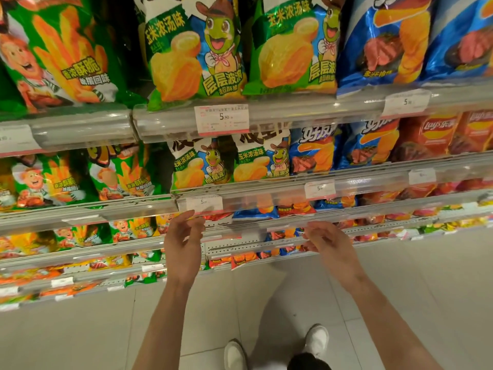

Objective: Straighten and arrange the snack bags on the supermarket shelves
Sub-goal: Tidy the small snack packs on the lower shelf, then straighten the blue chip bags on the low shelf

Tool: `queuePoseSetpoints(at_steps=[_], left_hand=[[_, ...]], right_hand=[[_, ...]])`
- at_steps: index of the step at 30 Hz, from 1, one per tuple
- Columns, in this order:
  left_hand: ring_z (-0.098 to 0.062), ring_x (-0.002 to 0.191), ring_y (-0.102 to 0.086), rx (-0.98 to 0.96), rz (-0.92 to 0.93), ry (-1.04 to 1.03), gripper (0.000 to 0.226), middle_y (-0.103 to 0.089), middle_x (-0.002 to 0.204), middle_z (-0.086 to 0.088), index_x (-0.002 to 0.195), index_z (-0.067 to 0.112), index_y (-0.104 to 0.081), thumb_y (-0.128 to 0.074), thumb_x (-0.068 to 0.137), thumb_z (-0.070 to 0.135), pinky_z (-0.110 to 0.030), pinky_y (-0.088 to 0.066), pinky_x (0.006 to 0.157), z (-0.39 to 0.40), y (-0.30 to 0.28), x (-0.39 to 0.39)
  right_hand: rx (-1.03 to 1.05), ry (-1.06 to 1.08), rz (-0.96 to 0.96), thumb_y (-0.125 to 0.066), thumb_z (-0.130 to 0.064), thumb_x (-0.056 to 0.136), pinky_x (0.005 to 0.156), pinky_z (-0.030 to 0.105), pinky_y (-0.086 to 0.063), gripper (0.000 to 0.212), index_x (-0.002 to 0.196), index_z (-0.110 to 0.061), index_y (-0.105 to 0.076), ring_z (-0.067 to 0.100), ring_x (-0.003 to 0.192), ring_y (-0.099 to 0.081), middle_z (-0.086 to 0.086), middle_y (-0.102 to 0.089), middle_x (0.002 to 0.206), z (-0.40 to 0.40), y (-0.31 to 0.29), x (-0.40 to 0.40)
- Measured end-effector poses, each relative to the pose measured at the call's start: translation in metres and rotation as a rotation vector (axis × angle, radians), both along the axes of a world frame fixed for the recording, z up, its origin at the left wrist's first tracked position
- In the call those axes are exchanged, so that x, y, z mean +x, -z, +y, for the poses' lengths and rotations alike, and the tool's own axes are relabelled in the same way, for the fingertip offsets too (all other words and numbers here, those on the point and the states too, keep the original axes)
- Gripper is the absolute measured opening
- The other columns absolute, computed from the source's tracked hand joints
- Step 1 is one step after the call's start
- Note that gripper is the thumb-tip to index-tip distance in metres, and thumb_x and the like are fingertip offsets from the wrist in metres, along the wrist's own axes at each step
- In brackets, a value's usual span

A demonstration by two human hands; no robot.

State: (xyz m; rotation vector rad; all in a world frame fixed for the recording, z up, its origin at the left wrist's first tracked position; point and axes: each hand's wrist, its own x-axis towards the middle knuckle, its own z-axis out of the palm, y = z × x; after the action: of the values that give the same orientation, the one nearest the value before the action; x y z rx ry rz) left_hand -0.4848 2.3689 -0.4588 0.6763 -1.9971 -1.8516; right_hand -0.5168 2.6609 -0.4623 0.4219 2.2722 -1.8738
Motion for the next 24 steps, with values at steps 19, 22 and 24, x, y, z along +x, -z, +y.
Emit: queuePoseSetpoints(at_steps=[19,22,24], left_hand=[[-0.023,0.094,-0.073,0.073,-0.058,-0.103,0.022,-0.078,0.091,0.004,0.108,0.021,-0.068,-0.060,0.098,0.004,-0.026,-0.056,0.080,0.159,0.034,-0.013],[-0.022,0.090,-0.073,0.059,-0.079,-0.093,0.021,-0.078,0.091,0.002,0.106,0.023,-0.068,-0.062,0.098,0.005,-0.033,-0.056,0.083,0.169,0.048,-0.017],[-0.019,0.088,-0.073,0.041,-0.094,-0.078,0.022,-0.078,0.092,0.001,0.104,0.027,-0.068,-0.063,0.097,0.007,-0.031,-0.056,0.083,0.172,0.058,-0.021]], right_hand=[[0.089,-0.248,0.030,-0.067,-0.006,0.097,0.098,0.051,-0.055,0.018,0.115,-0.003,-0.068,0.032,0.098,-0.071,0.016,-0.075,0.102,0.113,0.037,-0.052],[0.064,-0.229,0.020,-0.065,0.000,0.096,0.100,0.055,-0.053,0.020,0.115,0.003,-0.067,0.037,0.100,-0.070,0.023,-0.073,0.102,0.116,0.051,-0.055],[0.060,-0.214,0.025,-0.065,0.002,0.095,0.099,0.057,-0.053,0.018,0.114,0.003,-0.066,0.038,0.098,-0.070,0.023,-0.073,0.100,0.116,0.061,-0.056]])
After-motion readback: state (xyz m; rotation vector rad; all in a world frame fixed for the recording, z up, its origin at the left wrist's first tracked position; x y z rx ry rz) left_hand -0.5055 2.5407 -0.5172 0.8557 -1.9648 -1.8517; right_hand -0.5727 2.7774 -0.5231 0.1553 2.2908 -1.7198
